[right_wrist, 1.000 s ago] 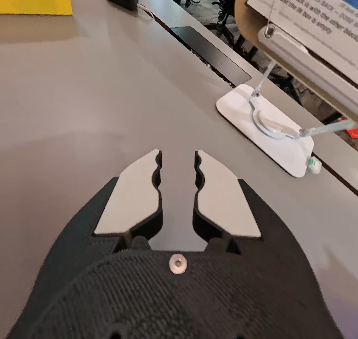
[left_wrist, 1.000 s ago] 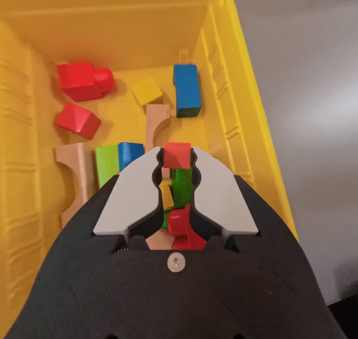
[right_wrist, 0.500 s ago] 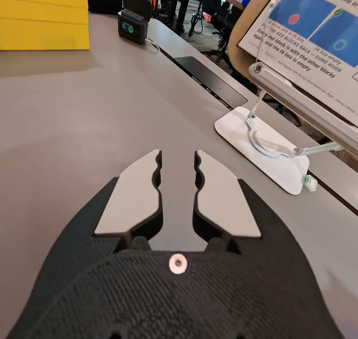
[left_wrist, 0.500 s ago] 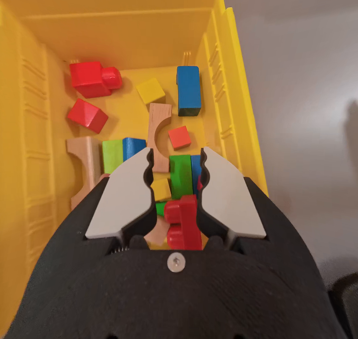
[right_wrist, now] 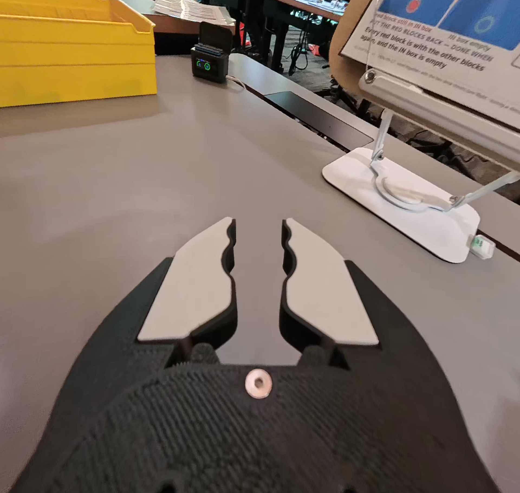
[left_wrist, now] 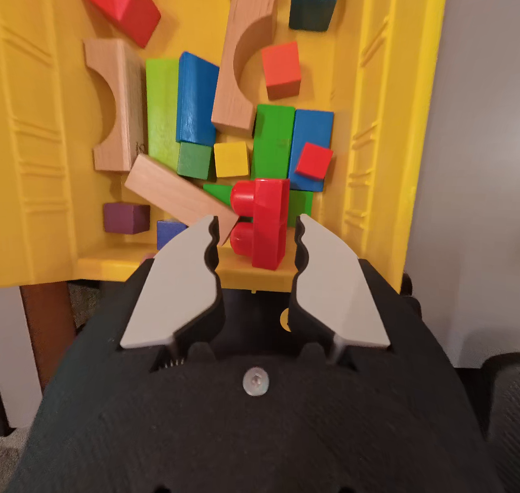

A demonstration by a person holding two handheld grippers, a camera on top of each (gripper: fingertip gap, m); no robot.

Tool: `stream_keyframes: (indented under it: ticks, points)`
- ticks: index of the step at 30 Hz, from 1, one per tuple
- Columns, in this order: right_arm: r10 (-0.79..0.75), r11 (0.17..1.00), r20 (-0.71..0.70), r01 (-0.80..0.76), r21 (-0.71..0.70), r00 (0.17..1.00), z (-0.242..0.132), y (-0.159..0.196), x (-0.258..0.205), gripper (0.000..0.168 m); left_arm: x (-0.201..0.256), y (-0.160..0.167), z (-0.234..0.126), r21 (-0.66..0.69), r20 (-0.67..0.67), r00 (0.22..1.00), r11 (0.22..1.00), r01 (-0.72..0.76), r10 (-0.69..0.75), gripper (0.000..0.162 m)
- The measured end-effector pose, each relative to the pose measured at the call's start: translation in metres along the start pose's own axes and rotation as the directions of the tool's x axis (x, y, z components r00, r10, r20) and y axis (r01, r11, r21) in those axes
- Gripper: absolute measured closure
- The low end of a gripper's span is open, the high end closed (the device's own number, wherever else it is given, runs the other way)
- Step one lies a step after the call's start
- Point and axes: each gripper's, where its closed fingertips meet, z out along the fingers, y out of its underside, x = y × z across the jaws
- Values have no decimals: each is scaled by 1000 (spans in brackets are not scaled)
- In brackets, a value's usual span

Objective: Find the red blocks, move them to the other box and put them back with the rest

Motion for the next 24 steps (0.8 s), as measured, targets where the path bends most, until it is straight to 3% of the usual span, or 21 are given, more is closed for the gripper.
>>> stream_keyframes:
  ticks: [3, 5, 8, 11, 14, 16, 18, 24]
  points:
    - [22, 1000, 35, -22, -3, 999, 0, 1, -8, 137, 4, 6, 8, -17, -1, 1000, 1000, 13, -13, 118]
    - [29, 1000, 49, -29, 1, 998, -1, 0, -10, 137, 6, 5, 9, 8, -6, 1000, 1000, 15, -15, 141]
    - [40, 999, 52, -41, 9, 998, -5, -2, -9, 138, 0, -2, -3, 58, 48, 999, 998, 21, -24, 141]
    - [83, 996, 53, -85, 31, 995, -11, -6, -5, 138, -2, -30, -39, 206, 99, 994, 978, 15, -36, 141]
    - [157, 985, 79, -162, 54, 984, -14, -12, -3, 139, 19, -77, -91, 427, 96, 995, 903, -38, -3, 142]
    - [186, 978, 102, -194, 74, 977, -15, -20, -4, 138, 55, -104, -117, 525, 56, 996, 846, -88, 69, 142]
    - [194, 974, 128, -206, 93, 973, -18, -29, -8, 137, 103, -119, -119, 539, -9, 987, 832, -131, 162, 141]
    - [351, 935, 236, -352, -42, 906, -30, -15, -31, 128, 274, -127, -68, 582, -154, 894, 770, -261, 420, 141]
